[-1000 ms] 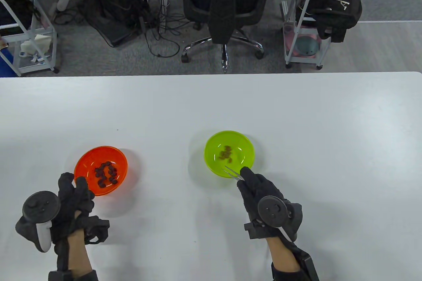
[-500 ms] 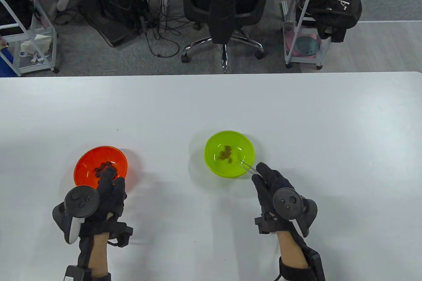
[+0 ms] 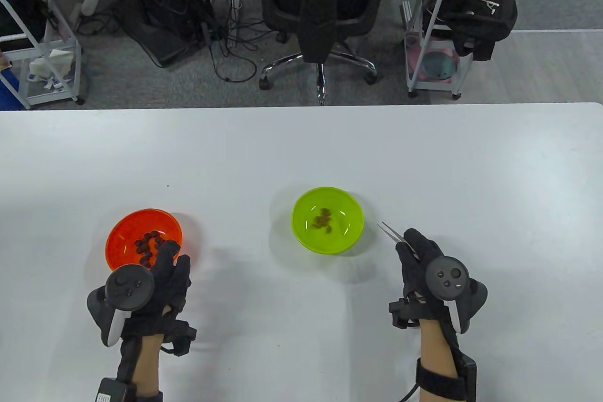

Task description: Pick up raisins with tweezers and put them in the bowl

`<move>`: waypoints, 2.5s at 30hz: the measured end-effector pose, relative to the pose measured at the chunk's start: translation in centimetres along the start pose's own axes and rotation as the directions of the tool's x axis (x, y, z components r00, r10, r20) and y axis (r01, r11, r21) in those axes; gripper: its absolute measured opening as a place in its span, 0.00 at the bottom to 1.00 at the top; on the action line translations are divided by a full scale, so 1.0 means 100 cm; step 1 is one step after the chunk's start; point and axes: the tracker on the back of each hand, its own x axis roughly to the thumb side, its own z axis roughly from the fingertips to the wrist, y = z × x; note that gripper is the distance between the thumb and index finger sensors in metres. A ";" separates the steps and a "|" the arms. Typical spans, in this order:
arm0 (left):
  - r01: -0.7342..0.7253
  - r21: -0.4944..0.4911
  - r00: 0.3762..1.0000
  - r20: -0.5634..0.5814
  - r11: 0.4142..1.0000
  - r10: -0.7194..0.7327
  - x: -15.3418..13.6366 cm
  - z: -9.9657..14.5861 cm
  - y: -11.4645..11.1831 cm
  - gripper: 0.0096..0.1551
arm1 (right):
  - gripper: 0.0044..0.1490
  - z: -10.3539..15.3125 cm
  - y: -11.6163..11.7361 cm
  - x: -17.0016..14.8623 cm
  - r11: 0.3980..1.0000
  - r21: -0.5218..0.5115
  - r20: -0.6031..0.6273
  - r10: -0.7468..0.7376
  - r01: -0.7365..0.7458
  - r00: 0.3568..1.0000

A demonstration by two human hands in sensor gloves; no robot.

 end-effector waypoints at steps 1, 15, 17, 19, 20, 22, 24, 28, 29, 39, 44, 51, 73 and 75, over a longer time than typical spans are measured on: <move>0.000 -0.001 1.000 0.001 1.000 0.000 0.000 0.000 0.000 0.36 | 0.27 -0.001 -0.001 -0.002 1.000 -0.008 -0.005 0.014 -0.014 1.000; 0.007 -0.027 1.000 0.012 1.000 -0.007 0.002 -0.001 -0.004 0.36 | 0.27 -0.020 -0.005 -0.022 0.961 -0.005 -0.078 0.277 -0.278 0.958; 0.008 -0.029 1.000 0.013 1.000 -0.007 0.002 -0.001 -0.005 0.36 | 0.27 -0.023 -0.003 -0.021 0.941 -0.001 -0.069 0.336 -0.337 0.939; 0.004 -0.034 1.000 0.014 0.999 -0.003 0.002 -0.001 -0.005 0.36 | 0.27 -0.025 -0.002 -0.019 0.920 0.005 -0.061 0.392 -0.392 0.918; 0.004 -0.036 1.000 0.015 0.999 -0.003 0.002 -0.001 -0.006 0.36 | 0.27 -0.025 -0.001 -0.019 0.906 0.026 -0.062 0.423 -0.422 0.904; 0.005 -0.034 1.000 0.016 0.999 -0.005 0.002 -0.001 -0.005 0.36 | 0.28 -0.027 0.001 -0.019 0.889 0.077 -0.063 0.456 -0.451 0.888; 0.006 -0.033 1.000 0.018 0.999 -0.005 0.002 -0.002 -0.006 0.36 | 0.28 -0.028 0.003 -0.021 0.884 0.101 -0.073 0.465 -0.457 0.882; 0.013 -0.036 1.000 0.021 0.999 -0.012 0.003 -0.002 -0.006 0.36 | 0.28 -0.029 0.007 -0.022 0.852 0.117 -0.091 0.521 -0.511 0.849; 0.015 -0.038 1.000 0.022 0.999 -0.014 0.003 -0.002 -0.007 0.36 | 0.27 -0.030 0.008 -0.020 0.831 0.125 -0.083 0.553 -0.542 0.829; 0.017 -0.053 0.999 0.047 0.998 -0.015 0.006 -0.001 -0.010 0.36 | 0.28 -0.031 0.017 -0.015 0.795 0.149 -0.045 0.600 -0.588 0.799; 0.037 -0.070 0.998 0.063 0.997 -0.033 0.010 -0.001 -0.015 0.36 | 0.31 -0.031 0.017 -0.016 0.800 0.175 -0.038 0.588 -0.574 0.808; 0.068 -0.069 0.994 0.090 0.995 -0.062 0.016 0.002 -0.022 0.36 | 0.38 -0.024 0.014 -0.009 0.807 0.129 -0.025 0.583 -0.576 0.812; 0.134 0.010 0.965 0.228 0.991 -0.132 0.040 0.013 -0.039 0.37 | 0.44 0.059 0.016 0.074 0.984 -0.009 0.407 0.168 -0.180 0.898; 0.140 0.008 0.963 0.233 0.990 -0.138 0.041 0.014 -0.041 0.37 | 0.44 0.063 0.019 0.078 0.982 0.007 0.432 0.166 -0.187 0.887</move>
